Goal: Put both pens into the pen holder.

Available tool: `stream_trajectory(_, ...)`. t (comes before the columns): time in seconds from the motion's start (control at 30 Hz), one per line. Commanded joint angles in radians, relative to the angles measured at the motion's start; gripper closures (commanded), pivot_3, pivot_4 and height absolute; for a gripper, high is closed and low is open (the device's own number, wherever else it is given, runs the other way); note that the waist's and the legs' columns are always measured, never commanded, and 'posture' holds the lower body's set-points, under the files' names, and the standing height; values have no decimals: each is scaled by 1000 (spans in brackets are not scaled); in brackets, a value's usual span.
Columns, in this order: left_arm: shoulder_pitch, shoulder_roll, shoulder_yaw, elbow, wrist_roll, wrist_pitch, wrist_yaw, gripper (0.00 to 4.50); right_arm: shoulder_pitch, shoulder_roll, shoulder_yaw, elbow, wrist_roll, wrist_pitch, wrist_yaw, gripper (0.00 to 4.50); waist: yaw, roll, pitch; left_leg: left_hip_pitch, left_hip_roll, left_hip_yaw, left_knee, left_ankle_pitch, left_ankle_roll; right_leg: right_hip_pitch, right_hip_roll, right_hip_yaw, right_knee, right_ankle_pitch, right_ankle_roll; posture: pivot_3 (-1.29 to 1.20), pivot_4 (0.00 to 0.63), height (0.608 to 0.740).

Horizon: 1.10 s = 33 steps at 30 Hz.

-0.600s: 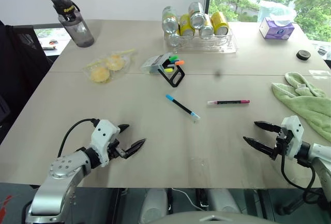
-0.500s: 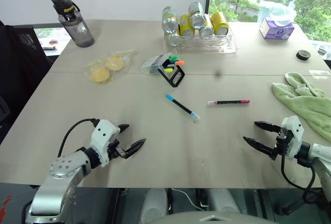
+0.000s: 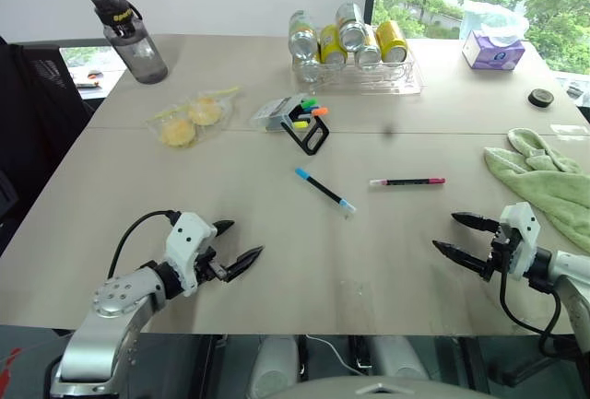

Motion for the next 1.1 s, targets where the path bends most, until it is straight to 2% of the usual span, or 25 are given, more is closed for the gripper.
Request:
stream_trajectory(0.03,-8,2,11,-15,-7,-20,-3,0,-13,-21,-11,-8,9,-12,22,30,-1,0,0,0,0,0,0,0,0,0,0,0,0,0,0,0,150,740)
stream_trajectory(0.27,-25,21,26,-18,-20,-33,-31,0,-40,-79,-5,19,3,-10,86,30,0,0,0,0,0,0,0,0,0,0,0,0,0,0,0,0,150,740)
stream_trajectory(0.43,-96,76,48,-30,-90,17,-98,0,-230,-95,52,95,-40,-19,99,30,-7,0,0,1,0,0,1,0,0,0,0,0,0,0,0,0,150,740)
stream_trajectory(0.53,-159,125,54,-43,-155,116,-120,0,-388,-70,109,163,-59,1,120,30,-6,0,1,1,0,0,1,0,0,0,1,0,1,0,0,0,150,740)
stream_trajectory(0.77,-252,230,162,-143,-422,278,-225,0,-754,-14,274,585,-228,-116,211,30,-4,0,1,-8,0,-1,3,0,0,-6,1,-1,0,3,-4,0,150,740)
stream_trajectory(0.87,-228,265,217,-187,-487,302,-259,0,-829,-10,331,722,-300,-129,234,30,-2,0,1,-14,0,-1,4,3,-4,-11,0,-3,0,2,-4,0,150,740)
stream_trajectory(1.03,-175,300,275,-231,-512,313,-278,0,-869,9,365,799,-343,-142,268,30,-5,1,2,-16,0,-1,4,3,-4,-12,0,-3,-3,1,-3,0,150,740)
stream_trajectory(1.1,-167,301,281,-237,-512,311,-273,0,-867,8,367,807,-353,-158,277,538,-5,1,2,-16,0,-1,4,3,-4,-11,0,-3,-3,1,-3,0,150,740)
